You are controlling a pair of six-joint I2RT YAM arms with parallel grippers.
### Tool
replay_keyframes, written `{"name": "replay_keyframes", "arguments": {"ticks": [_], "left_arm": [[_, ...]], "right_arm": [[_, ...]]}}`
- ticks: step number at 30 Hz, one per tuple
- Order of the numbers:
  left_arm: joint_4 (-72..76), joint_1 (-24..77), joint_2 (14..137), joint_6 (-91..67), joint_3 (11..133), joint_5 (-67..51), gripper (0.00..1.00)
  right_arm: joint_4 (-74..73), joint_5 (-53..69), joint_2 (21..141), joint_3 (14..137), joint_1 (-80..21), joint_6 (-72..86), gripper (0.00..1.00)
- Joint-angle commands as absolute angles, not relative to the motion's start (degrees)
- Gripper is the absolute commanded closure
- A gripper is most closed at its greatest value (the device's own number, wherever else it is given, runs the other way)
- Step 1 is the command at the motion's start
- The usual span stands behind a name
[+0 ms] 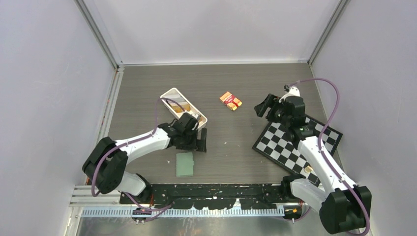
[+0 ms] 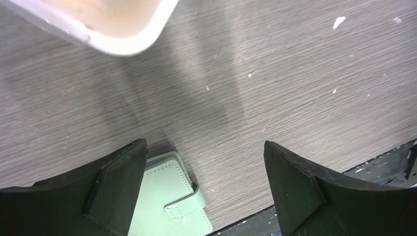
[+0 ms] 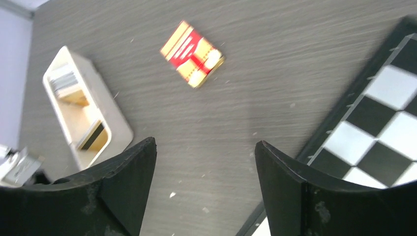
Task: Put the credit cards into the card holder
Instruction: Move the card holder to the center of the board.
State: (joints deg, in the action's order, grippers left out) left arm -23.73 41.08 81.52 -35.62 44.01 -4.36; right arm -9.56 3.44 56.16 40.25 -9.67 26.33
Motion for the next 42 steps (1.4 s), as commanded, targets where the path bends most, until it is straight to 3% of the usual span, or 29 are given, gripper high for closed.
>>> {"name": "replay_keyframes", "arguments": {"ticks": [1, 4, 10, 17, 27, 37, 42], "left_arm": [[-24.13, 41.04, 77.92, -36.33, 48.76, -0.59, 0.09], [-33.09, 41.05, 76.19, -37.5, 50.56, 4.75, 0.08], [-41.3, 40.6, 71.45, -40.0, 47.12, 3.14, 0.12], [-39.16, 34.06, 62.58, -42.31, 37.2, -3.97, 0.32], [-34.14, 31.73, 62.82, -43.89, 30.47, -9.01, 0.34], [-18.26, 31.74, 66.16, -49.38, 22.86, -15.99, 0.62], [-10.13, 31.77, 68.68, -52.46, 20.9, -18.16, 0.71]], "right_arm": [[-10.03, 18.84, 57.29, 41.31, -11.22, 30.99, 0.25], [-9.55, 22.25, 57.23, 39.27, -14.71, 36.98, 0.29], [-0.4, 22.17, 59.37, 32.69, -25.51, 48.51, 0.32], [10.28, 19.93, 69.96, 31.45, -35.74, 56.77, 0.38], [17.44, 16.72, 80.32, 32.23, -43.28, 59.94, 0.39], [16.62, 14.61, 80.25, 29.01, -44.54, 60.63, 0.4], [17.7, 15.76, 80.9, 27.42, -44.54, 60.48, 0.4]]}}
